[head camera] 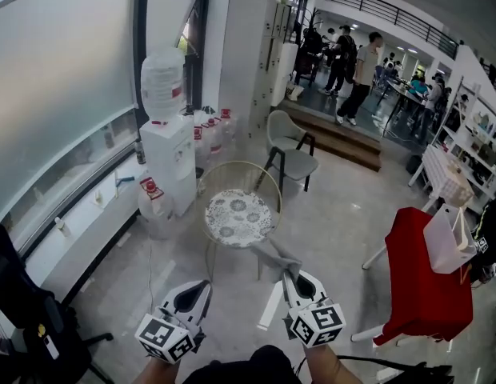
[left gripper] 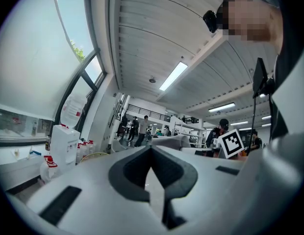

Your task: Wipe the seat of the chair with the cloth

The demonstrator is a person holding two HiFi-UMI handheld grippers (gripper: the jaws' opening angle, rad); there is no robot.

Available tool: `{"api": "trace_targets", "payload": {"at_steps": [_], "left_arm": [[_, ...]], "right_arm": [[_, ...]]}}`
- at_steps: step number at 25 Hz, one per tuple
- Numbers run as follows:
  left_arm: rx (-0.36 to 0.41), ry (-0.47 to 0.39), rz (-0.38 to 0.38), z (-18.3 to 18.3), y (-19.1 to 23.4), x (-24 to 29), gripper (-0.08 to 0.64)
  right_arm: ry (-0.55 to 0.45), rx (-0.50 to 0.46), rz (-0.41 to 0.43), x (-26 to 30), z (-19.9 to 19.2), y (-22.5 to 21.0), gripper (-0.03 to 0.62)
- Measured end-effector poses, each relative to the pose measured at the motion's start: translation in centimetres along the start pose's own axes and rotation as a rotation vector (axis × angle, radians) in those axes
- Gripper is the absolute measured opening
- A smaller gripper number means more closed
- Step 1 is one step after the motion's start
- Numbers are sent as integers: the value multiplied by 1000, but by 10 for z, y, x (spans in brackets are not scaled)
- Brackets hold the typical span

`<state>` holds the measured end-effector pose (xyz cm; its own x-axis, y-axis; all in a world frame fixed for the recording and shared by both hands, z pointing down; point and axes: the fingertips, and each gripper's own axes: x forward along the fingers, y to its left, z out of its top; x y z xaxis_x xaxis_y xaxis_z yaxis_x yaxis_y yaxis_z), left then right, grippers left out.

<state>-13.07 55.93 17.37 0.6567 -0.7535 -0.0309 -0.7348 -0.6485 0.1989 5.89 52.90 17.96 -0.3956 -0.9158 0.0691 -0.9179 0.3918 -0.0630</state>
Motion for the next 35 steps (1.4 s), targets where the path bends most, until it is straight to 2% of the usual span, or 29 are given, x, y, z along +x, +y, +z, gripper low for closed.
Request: {"api": "trace_targets", "payload": {"at_steps": [5,10,19,27,31,35], "left_arm": [[-13,8,-7,-3,10,10,6],[-6,22,23,-7,29,37,6],[2,1,55,13,61,123,6],[13,15,99,15,87,199,6],[27,-7,63,22,81,236,6],[18,-10,69,23,84,272,6]], "right_arm": [[14,-1,9,18,-4,-2,23],[-22,19,30,47,1,-20,23],[-67,13,66,125,31,-88,23],[-81,48,68,176,39,-153,23],[-79,62,62,195,40,-187,23],[-76,62,73,215,43,-215,23]]}}
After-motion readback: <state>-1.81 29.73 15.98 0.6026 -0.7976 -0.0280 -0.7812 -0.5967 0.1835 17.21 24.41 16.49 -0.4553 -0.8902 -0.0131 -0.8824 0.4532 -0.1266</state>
